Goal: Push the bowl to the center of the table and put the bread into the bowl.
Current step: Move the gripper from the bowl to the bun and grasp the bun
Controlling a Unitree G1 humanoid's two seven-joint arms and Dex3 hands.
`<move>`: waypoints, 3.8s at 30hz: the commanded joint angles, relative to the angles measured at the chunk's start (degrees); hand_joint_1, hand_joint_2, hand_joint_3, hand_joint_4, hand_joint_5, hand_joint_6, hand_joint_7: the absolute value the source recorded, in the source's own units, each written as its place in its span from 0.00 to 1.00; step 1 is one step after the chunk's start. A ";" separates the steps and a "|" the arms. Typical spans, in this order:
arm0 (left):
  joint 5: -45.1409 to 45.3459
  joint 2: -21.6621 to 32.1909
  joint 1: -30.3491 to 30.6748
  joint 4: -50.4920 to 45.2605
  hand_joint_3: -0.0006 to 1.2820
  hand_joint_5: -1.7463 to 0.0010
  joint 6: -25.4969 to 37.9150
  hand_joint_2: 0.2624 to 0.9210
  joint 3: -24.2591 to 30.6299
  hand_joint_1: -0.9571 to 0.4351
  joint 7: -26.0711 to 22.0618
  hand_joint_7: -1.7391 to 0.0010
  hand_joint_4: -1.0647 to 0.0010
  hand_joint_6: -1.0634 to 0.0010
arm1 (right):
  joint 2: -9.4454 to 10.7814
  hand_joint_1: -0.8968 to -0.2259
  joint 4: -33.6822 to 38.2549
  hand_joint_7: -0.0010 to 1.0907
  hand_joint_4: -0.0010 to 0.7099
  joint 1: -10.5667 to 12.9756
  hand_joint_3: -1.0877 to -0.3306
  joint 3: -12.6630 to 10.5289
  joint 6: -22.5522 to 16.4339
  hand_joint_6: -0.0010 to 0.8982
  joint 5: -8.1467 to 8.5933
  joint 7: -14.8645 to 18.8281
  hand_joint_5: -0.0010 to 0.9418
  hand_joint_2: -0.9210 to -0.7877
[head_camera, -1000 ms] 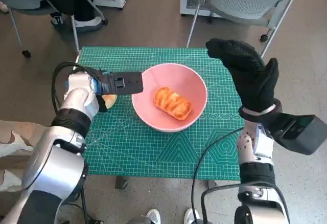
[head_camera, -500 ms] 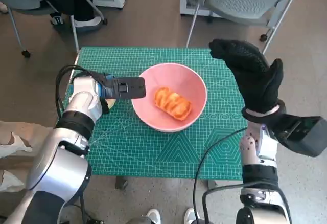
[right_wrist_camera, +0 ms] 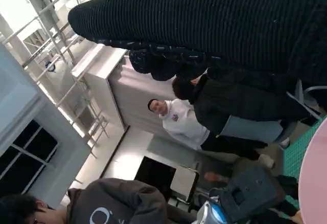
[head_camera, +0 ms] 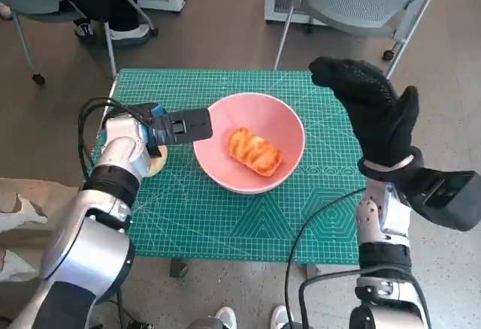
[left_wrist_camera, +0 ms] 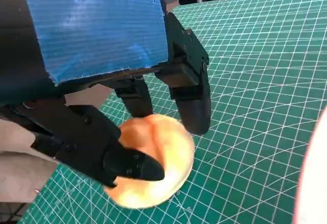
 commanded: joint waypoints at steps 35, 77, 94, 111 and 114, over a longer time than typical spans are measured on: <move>-1.05 2.60 0.12 -2.04 0.56 0.21 -0.99 0.49 0.94 0.69 0.09 0.22 0.44 0.44 | 0.82 0.33 4.18 0.34 0.16 -1.38 0.24 0.15 -0.62 0.00 0.88 1.81 0.00 0.00; -0.33 4.07 1.74 -3.48 0.00 0.98 2.57 0.72 -2.33 0.30 -15.72 0.96 0.89 0.90 | 1.15 0.34 5.36 0.33 0.17 -2.56 0.22 1.40 -0.70 0.00 0.11 1.17 0.00 0.00; -0.38 5.25 3.67 -5.28 0.00 0.96 1.72 0.73 -2.00 0.32 -11.58 0.99 0.77 0.94 | 0.51 0.33 4.64 0.34 0.17 -2.34 0.21 1.84 0.68 0.00 0.54 1.72 0.00 0.00; -1.49 4.96 5.55 -7.27 0.00 0.99 4.94 0.71 -1.63 0.33 -14.69 0.99 0.86 0.93 | 0.26 0.32 4.70 0.33 0.17 -2.40 0.22 2.06 1.50 0.00 0.39 1.81 0.00 0.00; -1.69 4.90 6.20 -7.51 0.00 0.99 5.08 0.71 -1.54 0.33 -14.52 0.99 0.87 0.93 | 0.36 0.32 4.71 0.33 0.17 -2.37 0.23 2.17 1.53 0.00 0.31 1.81 0.00 0.00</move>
